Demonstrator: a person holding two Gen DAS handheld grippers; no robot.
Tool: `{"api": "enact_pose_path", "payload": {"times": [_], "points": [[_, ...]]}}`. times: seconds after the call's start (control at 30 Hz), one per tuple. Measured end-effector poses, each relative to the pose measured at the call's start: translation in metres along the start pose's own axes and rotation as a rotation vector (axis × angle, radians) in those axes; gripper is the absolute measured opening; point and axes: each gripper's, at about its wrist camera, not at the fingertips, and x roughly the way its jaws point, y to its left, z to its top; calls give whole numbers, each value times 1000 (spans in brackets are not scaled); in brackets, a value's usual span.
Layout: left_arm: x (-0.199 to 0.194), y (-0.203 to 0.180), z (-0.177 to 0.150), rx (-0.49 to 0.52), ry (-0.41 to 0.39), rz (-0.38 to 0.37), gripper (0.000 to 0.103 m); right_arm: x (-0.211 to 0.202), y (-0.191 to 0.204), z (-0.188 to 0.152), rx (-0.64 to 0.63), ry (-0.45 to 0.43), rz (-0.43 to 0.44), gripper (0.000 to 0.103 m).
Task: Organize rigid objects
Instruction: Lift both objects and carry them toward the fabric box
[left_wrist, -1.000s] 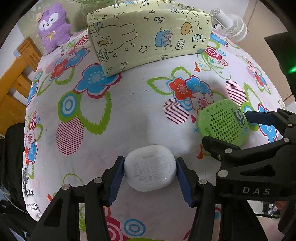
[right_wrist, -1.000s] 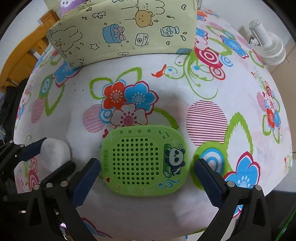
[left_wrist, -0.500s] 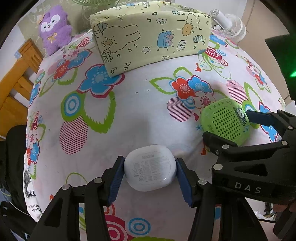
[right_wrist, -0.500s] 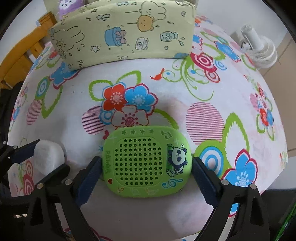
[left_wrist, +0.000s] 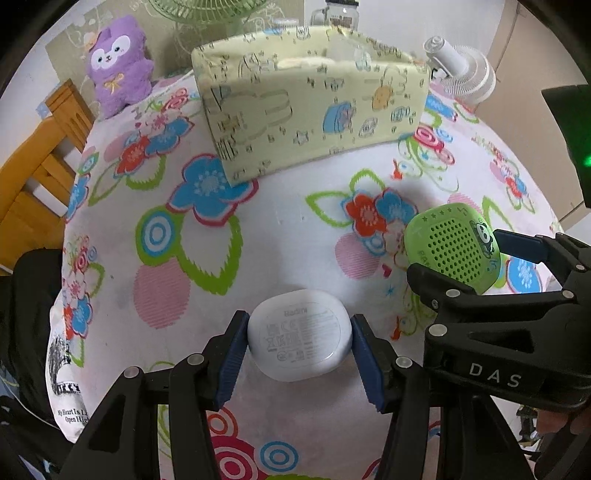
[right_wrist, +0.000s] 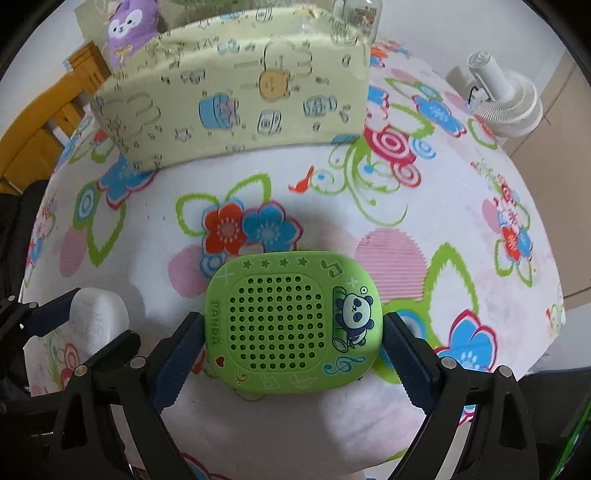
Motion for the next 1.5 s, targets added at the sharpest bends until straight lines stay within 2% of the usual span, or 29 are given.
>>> {"api": "enact_pose_path", "payload": {"times": [0.9, 1.27, 1.5], "points": [[-82, 14, 57, -70, -155, 4, 57, -90, -1, 64, -10, -182, -16, 95], [-101, 12, 71, -91, -189, 27, 57, -111, -7, 82, -26, -214, 4, 95], [-104, 5, 88, -137, -209, 45, 57, -113, -19, 104, -54, -212, 53, 95]]}}
